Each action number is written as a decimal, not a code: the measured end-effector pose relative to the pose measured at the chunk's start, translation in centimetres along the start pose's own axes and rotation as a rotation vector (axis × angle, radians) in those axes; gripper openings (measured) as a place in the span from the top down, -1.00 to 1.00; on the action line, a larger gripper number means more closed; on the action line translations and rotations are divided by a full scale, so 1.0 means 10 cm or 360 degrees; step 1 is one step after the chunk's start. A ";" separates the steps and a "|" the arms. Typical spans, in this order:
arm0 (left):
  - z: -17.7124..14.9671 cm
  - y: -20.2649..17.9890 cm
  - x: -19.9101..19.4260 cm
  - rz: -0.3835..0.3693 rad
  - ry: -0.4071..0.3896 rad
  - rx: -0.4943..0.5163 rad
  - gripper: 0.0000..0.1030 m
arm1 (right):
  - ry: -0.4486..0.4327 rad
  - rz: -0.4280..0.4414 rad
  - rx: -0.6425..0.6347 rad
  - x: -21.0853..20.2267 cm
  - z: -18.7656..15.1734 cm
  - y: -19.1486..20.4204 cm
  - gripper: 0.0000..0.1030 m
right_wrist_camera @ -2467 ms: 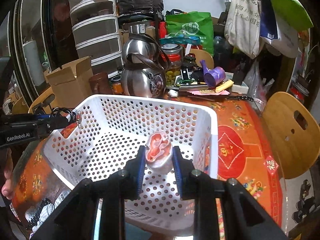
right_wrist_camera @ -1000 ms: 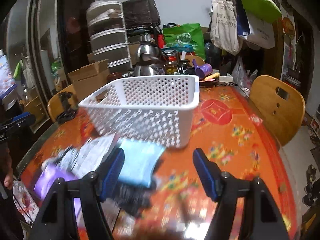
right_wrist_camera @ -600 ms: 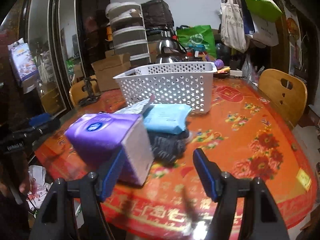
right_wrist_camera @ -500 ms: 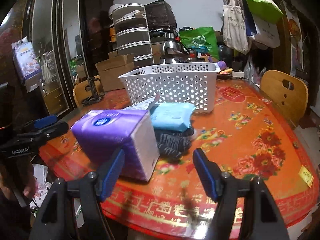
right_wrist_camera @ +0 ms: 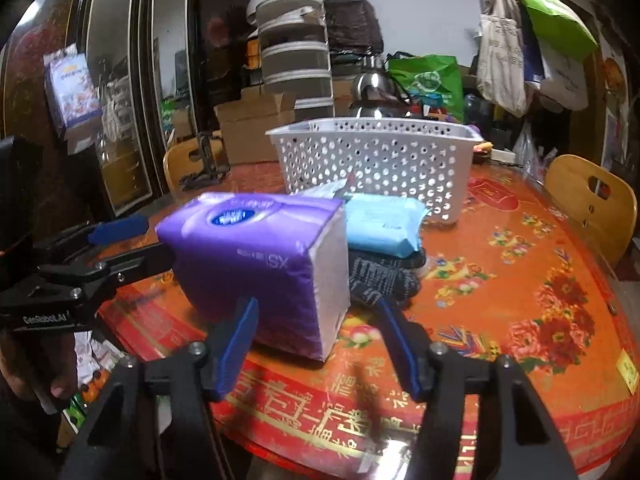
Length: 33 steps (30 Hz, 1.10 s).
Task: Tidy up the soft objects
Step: 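Grasp the purple tissue pack with both tools from its sides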
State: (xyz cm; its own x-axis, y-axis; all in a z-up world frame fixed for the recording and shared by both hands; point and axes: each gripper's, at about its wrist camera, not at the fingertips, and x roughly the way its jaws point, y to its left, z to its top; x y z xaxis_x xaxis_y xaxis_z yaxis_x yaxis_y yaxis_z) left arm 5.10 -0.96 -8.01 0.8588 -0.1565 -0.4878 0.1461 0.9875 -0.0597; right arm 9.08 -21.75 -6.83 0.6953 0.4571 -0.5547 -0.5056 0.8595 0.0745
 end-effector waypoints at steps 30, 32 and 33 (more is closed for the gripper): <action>-0.09 0.05 0.34 -0.0243 0.0129 0.0004 0.30 | 0.0016 0.0115 -0.0097 0.13 -0.06 0.17 0.37; -0.07 0.05 0.30 -0.0241 0.0118 -0.0001 0.30 | 0.0010 0.0112 -0.0104 0.10 -0.06 0.19 0.39; -0.06 0.04 0.29 -0.0235 0.0113 0.0005 0.30 | 0.0009 0.0116 -0.0096 0.09 -0.05 0.19 0.40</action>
State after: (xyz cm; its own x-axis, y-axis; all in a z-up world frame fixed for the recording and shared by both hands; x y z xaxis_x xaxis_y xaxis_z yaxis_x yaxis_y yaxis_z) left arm 7.34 -0.96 -9.92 0.7911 -0.2983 -0.5340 0.2699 0.9537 -0.1328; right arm 8.49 -19.77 -7.58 0.6529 0.5162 -0.5542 -0.5845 0.8088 0.0648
